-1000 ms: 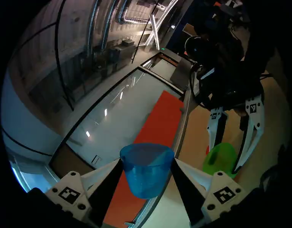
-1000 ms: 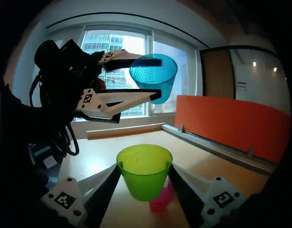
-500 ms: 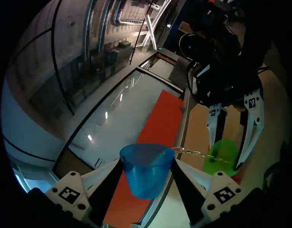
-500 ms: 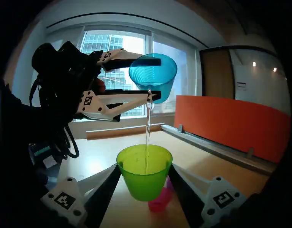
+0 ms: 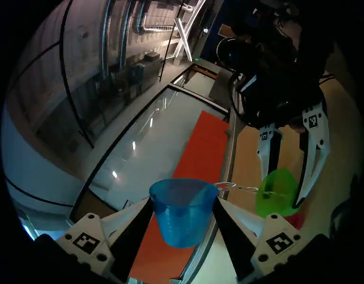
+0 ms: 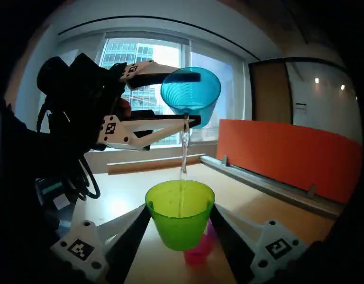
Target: Pour water
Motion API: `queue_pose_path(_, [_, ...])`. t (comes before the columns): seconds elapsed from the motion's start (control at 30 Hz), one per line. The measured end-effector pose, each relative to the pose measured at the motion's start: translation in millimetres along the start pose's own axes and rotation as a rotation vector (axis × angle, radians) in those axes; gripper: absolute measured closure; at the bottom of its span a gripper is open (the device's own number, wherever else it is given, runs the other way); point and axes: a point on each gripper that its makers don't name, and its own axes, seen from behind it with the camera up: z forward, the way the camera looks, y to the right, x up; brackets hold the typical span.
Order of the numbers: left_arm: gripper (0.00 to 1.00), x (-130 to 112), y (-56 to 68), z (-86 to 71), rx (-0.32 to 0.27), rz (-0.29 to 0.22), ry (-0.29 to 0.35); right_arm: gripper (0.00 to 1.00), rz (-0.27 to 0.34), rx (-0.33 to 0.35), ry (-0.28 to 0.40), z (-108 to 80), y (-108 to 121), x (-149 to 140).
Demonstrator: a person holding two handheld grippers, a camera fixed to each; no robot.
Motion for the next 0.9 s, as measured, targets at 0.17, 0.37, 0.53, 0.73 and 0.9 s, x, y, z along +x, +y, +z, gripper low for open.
queue_pose_path(0.17, [0.15, 0.4, 1.6, -0.6, 0.000, 0.009, 0.000, 0.11, -0.001, 0.000, 0.001, 0.1, 0.4, -0.3])
queue_pose_path(0.37, [0.15, 1.1, 3.4, -2.0, 0.000, 0.036, 0.000, 0.11, -0.004, -0.002, -0.001, -0.7, 1.7, -0.3])
queue_pose_path(0.53, [0.15, 2.6, 3.3, -2.6, 0.003, 0.057, 0.000, 0.11, -0.007, -0.002, 0.000, -0.3, 1.7, 1.1])
queue_pose_path(0.73, [0.15, 5.1, 1.5, -4.2, 0.009, 0.077, 0.004, 0.11, -0.008, -0.003, 0.001, -1.9, 2.5, 1.2])
queue_pose_path(0.9, [0.15, 6.2, 1.9, -4.6, 0.012, 0.094, 0.004, 0.11, -0.008, -0.004, 0.001, -3.0, 3.0, 0.7])
